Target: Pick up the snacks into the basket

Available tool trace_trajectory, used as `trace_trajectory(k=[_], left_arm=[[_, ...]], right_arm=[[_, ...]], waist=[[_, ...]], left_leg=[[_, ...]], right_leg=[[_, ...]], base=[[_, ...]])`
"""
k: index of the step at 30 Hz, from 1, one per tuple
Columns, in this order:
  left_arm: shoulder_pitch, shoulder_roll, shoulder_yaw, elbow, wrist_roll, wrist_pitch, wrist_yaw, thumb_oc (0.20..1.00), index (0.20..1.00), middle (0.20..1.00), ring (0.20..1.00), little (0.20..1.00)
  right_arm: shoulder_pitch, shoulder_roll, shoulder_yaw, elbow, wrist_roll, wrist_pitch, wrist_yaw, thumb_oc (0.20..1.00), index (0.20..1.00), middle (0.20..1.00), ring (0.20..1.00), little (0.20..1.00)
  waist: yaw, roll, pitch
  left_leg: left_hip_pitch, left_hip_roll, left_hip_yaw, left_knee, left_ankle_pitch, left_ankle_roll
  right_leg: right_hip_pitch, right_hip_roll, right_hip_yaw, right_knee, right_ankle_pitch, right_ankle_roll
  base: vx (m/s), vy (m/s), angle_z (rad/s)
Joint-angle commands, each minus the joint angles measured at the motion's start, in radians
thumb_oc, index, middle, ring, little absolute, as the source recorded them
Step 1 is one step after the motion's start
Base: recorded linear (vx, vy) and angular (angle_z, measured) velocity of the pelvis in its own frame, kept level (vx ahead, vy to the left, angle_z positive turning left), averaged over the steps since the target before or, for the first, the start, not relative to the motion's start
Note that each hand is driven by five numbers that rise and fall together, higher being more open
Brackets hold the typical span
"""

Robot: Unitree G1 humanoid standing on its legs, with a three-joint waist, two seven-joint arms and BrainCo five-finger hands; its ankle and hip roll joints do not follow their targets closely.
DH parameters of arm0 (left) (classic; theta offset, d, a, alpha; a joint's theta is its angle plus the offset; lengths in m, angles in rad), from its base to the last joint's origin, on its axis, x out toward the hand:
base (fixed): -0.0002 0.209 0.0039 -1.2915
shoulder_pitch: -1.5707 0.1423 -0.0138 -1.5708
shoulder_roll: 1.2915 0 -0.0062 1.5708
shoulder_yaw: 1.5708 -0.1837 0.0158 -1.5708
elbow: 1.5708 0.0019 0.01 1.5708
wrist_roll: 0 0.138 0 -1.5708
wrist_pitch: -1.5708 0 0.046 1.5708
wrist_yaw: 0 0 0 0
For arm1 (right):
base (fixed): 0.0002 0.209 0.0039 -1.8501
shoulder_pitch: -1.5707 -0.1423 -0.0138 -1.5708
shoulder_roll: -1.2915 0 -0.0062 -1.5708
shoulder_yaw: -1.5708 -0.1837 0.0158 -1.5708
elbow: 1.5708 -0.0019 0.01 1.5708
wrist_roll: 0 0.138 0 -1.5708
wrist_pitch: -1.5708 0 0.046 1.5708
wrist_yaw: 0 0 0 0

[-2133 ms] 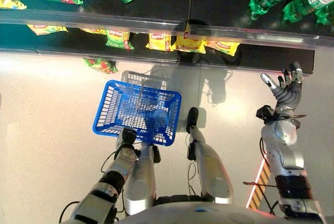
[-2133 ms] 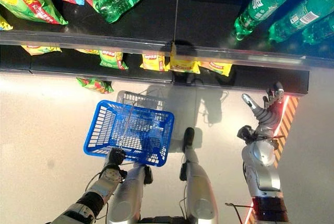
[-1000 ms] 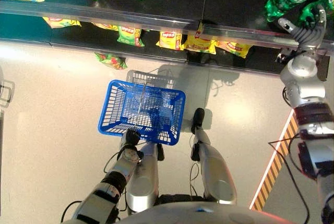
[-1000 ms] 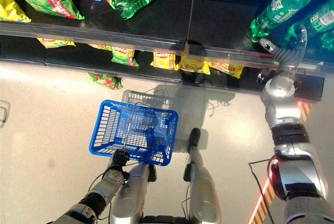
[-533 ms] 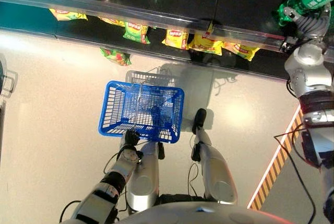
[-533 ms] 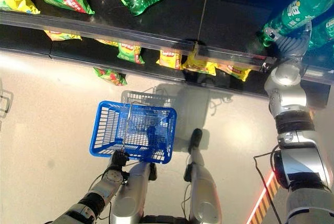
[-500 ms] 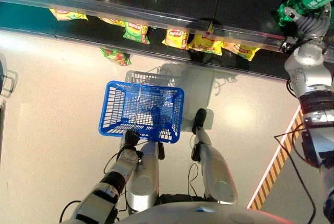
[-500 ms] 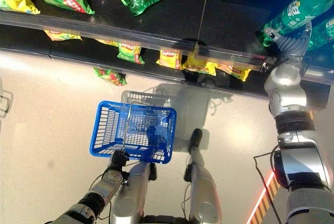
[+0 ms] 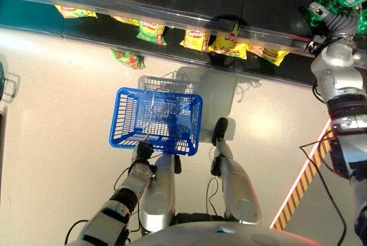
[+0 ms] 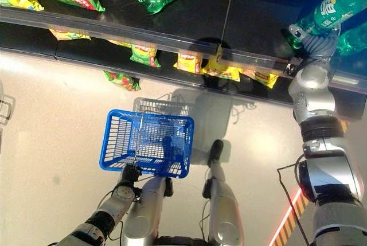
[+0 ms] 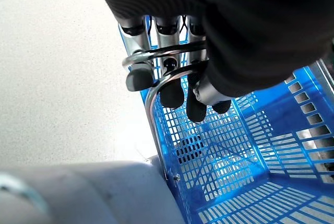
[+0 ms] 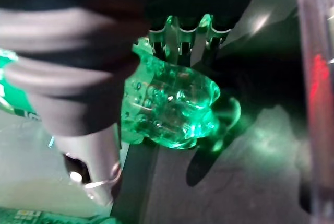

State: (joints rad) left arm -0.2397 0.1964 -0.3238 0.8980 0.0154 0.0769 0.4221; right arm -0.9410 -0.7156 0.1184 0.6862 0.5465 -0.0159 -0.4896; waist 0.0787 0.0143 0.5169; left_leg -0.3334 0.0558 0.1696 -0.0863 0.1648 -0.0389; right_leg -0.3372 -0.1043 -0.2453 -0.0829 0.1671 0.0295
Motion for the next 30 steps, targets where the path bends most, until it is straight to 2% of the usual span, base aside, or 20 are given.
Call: trace_trajectory(k=[1, 4, 5, 6, 7, 12, 21, 26, 30], left_arm=[[0.089, 0.025, -0.063, 0.022, -0.024, 0.011, 0.013, 0.200, 0.200, 0.200, 0.200, 0.200], [0.092, 0.027, -0.067, 0.018, -0.025, 0.008, 0.013, 0.200, 0.200, 0.200, 0.200, 0.200], [0.097, 0.034, -0.074, 0.014, -0.028, 0.005, 0.010, 0.200, 0.200, 0.200, 0.200, 0.200], [0.098, 0.036, -0.078, 0.013, -0.029, 0.005, 0.009, 0.200, 0.200, 0.200, 0.200, 0.200], [0.097, 0.035, -0.077, 0.013, -0.029, 0.005, 0.009, 0.200, 0.200, 0.200, 0.200, 0.200], [0.095, 0.035, -0.095, 0.013, -0.035, -0.001, 0.010, 0.200, 0.200, 0.200, 0.200, 0.200], [0.086, 0.036, -0.093, -0.012, -0.023, -0.003, 0.012, 0.200, 0.200, 0.200, 0.200, 0.200], [0.085, 0.029, -0.081, -0.022, -0.023, 0.000, 0.012, 0.200, 0.200, 0.200, 0.200, 0.200], [0.086, 0.024, -0.057, -0.043, -0.019, 0.004, 0.017, 0.200, 0.200, 0.200, 0.200, 0.200]], right_arm=[[-0.143, -0.015, 0.059, 0.056, 0.043, -0.051, 0.025, 1.000, 1.000, 1.000, 1.000, 1.000], [-0.178, -0.011, 0.066, 0.089, 0.069, -0.057, 0.031, 1.000, 1.000, 1.000, 1.000, 1.000], [-0.214, -0.010, 0.075, 0.120, 0.085, -0.059, 0.032, 0.642, 0.642, 0.642, 0.642, 0.642], [-0.239, -0.013, 0.085, 0.142, 0.087, -0.057, 0.030, 0.222, 0.222, 0.222, 0.222, 0.222], [-0.243, -0.014, 0.087, 0.145, 0.088, -0.057, 0.031, 0.200, 0.200, 0.200, 0.200, 0.200], [-0.309, -0.003, 0.113, 0.191, 0.102, -0.059, 0.030, 0.200, 0.200, 0.200, 0.200, 0.200], [-0.251, 0.032, 0.122, 0.147, 0.068, -0.058, 0.053, 0.200, 0.200, 0.200, 0.200, 0.200], [-0.166, 0.063, 0.104, 0.077, 0.040, -0.065, 0.061, 0.200, 0.200, 0.200, 0.200, 0.200], [-0.035, 0.101, 0.068, -0.058, 0.014, -0.080, 0.069, 0.200, 0.200, 0.200, 0.200, 0.200]], waist=[[0.040, -0.029, -0.029], [0.047, -0.023, -0.028], [0.056, -0.019, -0.029], [0.060, -0.016, -0.030], [0.059, -0.016, -0.030], [0.071, -0.010, -0.028], [0.068, -0.018, -0.028], [0.060, -0.022, -0.025], [0.045, -0.027, -0.021]], left_leg=[[-0.019, -0.025, -0.017, 0.007, -0.035, -0.031], [-0.023, -0.026, -0.020, 0.007, -0.034, -0.032], [-0.025, -0.026, -0.022, 0.005, -0.034, -0.032], [-0.028, -0.028, -0.023, 0.005, -0.033, -0.033], [-0.028, -0.028, -0.022, 0.005, -0.033, -0.033], [-0.037, -0.031, -0.026, 0.003, -0.030, -0.034], [-0.038, -0.030, -0.025, 0.005, -0.032, -0.031], [-0.036, -0.030, -0.019, 0.004, -0.033, -0.030], [-0.035, -0.029, -0.018, 0.004, -0.032, -0.029]], right_leg=[[-0.032, -0.134, 0.008, 0.119, -0.030, 0.144], [-0.034, -0.136, 0.005, 0.116, -0.028, 0.146], [-0.035, -0.139, 0.004, 0.112, -0.026, 0.147], [-0.035, -0.139, 0.003, 0.110, -0.025, 0.148], [-0.035, -0.139, 0.003, 0.110, -0.025, 0.148], [-0.039, -0.141, -0.001, 0.102, -0.018, 0.151], [-0.040, -0.140, 0.002, 0.099, -0.015, 0.151], [-0.041, -0.137, 0.009, 0.093, -0.012, 0.149], [-0.043, -0.134, 0.013, 0.094, -0.013, 0.147]], base=[[0.01, 0.011, 0.08], [0.01, 0.011, 0.07], [0.00, 0.000, 0.00], [0.00, 0.000, 0.00], [0.00, 0.024, 0.04], [0.00, 0.007, 0.03], [0.00, 0.011, 0.05], [-0.01, 0.004, 0.00], [-0.01, 0.002, 0.00]])
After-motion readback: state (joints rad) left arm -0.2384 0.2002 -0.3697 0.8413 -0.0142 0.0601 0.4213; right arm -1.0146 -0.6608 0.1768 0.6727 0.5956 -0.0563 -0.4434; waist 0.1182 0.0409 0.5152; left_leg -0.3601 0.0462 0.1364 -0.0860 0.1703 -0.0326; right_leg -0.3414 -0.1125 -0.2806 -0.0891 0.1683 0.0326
